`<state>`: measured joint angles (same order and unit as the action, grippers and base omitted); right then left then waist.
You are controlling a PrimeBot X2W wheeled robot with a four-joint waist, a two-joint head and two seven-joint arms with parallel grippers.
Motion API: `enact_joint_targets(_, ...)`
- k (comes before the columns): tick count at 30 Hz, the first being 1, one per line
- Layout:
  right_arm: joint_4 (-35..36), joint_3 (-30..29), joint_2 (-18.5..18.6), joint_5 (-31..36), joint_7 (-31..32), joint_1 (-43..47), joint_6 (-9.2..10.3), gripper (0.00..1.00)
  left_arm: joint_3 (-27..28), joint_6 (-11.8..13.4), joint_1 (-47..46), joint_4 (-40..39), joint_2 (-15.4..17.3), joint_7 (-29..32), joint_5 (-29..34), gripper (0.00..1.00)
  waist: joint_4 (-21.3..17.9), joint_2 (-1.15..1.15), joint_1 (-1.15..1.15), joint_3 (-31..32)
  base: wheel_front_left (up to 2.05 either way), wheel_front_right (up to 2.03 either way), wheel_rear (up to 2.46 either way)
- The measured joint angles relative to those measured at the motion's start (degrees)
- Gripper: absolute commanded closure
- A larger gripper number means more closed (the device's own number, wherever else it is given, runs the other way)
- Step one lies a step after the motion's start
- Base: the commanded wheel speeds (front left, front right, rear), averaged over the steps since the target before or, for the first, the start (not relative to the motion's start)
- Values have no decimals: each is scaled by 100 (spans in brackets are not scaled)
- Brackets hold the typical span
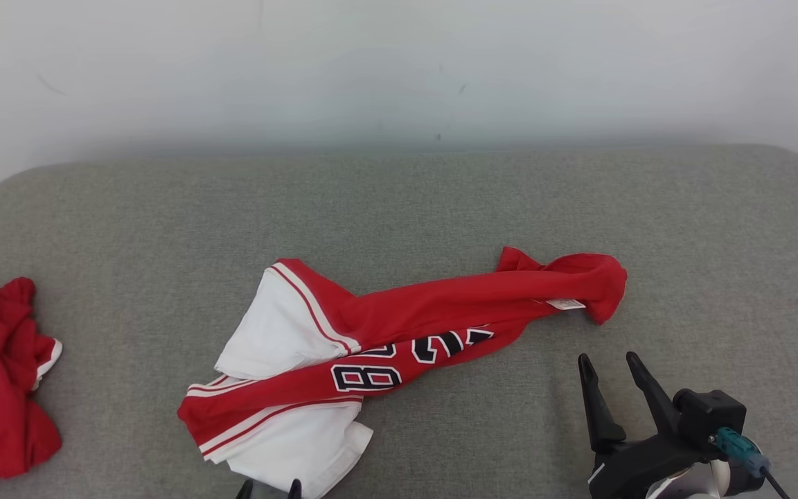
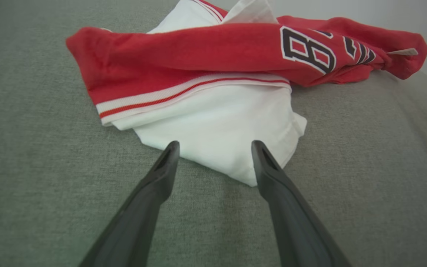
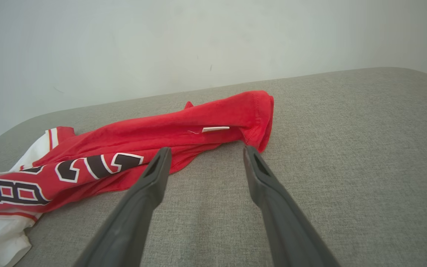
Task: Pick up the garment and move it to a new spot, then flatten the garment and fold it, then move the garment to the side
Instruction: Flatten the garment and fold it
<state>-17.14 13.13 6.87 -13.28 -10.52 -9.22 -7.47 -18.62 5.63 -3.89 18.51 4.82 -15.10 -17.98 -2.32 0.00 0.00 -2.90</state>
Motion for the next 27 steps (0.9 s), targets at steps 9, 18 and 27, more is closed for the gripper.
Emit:
enact_joint_targets(9, -36, 1, 32, -34, -10, -63, 0, 0, -38, -149, -149, 611, -151, 0, 41, 0, -191, 0, 0, -80, 0, 0, 0)
enact_joint_targets(18, -76, -13, 29, -40, -45, -79, 0, 0, -65, -240, -514, 999, -182, -7, -20, 100, -258, 1, 0, -114, 0, 0, 0)
enact_joint_targets(27, -110, -97, -1, -34, -57, 16, 0, 0, 261, -118, -397, 137, -122, -1, 143, 100, -8, 0, 0, -3, 0, 0, 0)
